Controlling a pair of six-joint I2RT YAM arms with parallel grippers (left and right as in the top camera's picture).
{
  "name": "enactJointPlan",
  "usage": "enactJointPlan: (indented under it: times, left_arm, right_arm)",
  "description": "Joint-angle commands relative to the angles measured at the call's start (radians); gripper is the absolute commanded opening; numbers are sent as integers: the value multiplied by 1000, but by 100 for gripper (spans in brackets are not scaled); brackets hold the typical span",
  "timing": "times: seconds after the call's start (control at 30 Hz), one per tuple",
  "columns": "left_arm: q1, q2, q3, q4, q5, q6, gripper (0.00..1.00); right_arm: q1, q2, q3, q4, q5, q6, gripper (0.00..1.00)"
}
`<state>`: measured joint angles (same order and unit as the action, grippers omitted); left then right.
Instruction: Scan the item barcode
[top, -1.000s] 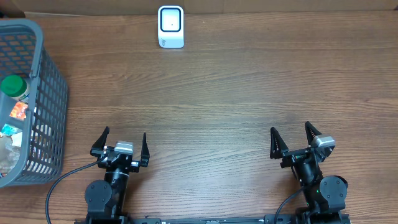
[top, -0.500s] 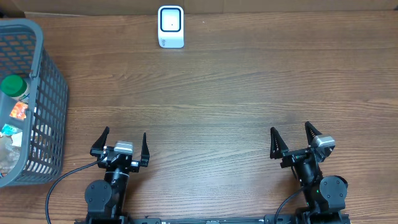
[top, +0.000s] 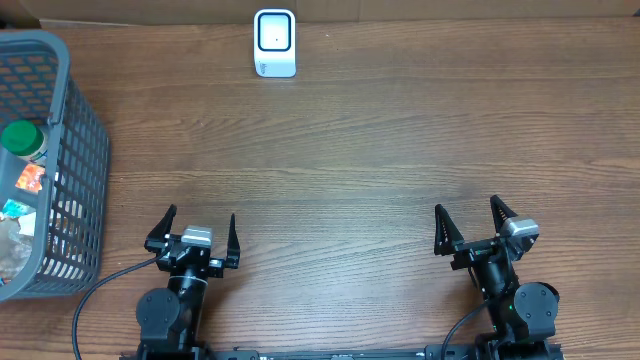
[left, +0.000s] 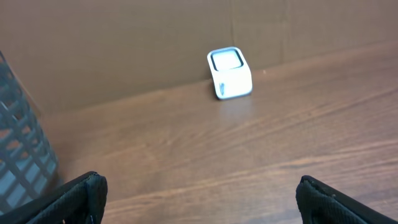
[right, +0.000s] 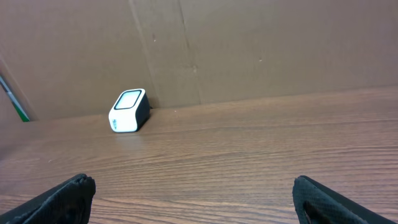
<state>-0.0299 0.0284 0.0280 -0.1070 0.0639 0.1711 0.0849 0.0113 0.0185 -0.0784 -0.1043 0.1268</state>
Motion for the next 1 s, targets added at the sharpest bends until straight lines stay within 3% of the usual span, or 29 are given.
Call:
enactJointPlan:
  times: [0.0, 0.23, 0.37, 0.8, 0.97]
  left_arm:
    - [10, 57, 92, -32, 16, -34, 100]
    - [10, 287, 354, -130, 75, -106, 100]
    - [10, 504, 597, -264, 114, -151, 100]
    - [10, 1184, 1465, -1022, 328, -152, 100]
    - [10, 1292, 1481, -981, 333, -203, 100]
  right_arm:
    - [-6, -3, -11, 5, -2, 3, 100]
    - [-6, -3, -11, 5, -2, 3, 100]
    - [-6, -3, -11, 5, -2, 3, 100]
    - [-6, -3, -11, 5, -2, 2, 100]
    - [-6, -3, -11, 5, -2, 3, 100]
